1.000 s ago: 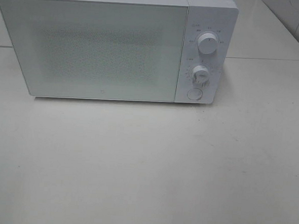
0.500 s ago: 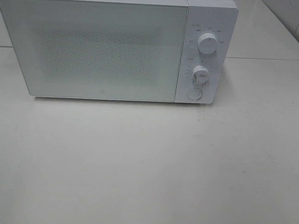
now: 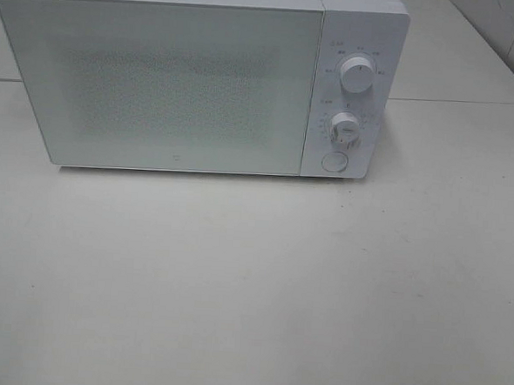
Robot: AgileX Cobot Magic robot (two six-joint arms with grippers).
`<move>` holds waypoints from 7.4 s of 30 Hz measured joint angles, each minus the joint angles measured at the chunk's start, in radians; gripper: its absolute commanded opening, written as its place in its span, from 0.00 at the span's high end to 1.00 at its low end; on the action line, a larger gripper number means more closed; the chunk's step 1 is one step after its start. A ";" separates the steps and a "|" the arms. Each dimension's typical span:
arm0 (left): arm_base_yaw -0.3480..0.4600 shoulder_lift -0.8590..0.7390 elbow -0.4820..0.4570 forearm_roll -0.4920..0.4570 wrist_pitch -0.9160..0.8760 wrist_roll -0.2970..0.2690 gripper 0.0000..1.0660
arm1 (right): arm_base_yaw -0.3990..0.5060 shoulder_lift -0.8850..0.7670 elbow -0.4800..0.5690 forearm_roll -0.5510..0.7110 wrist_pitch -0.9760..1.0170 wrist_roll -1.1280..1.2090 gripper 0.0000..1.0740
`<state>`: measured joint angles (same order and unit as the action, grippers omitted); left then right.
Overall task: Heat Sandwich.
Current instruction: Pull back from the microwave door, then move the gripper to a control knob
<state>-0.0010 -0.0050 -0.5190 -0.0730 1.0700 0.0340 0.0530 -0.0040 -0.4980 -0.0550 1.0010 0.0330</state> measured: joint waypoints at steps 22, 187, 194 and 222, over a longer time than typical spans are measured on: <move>0.000 0.000 0.000 0.000 0.000 -0.003 0.08 | 0.000 0.000 0.000 0.000 0.000 0.000 0.30; 0.000 0.000 0.000 0.000 0.000 -0.003 0.08 | 0.561 2.064 -0.276 0.724 -2.154 -0.282 0.30; 0.000 0.000 0.000 0.000 0.000 -0.003 0.08 | 0.555 2.066 -0.279 0.714 -2.147 -0.282 0.31; 0.000 0.000 0.000 0.000 0.000 -0.003 0.08 | 0.555 2.066 -0.279 0.711 -2.146 -0.282 0.86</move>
<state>-0.0010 -0.0050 -0.5190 -0.0730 1.0700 0.0310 0.6080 2.0620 -0.7770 0.6560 -1.1450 -0.2490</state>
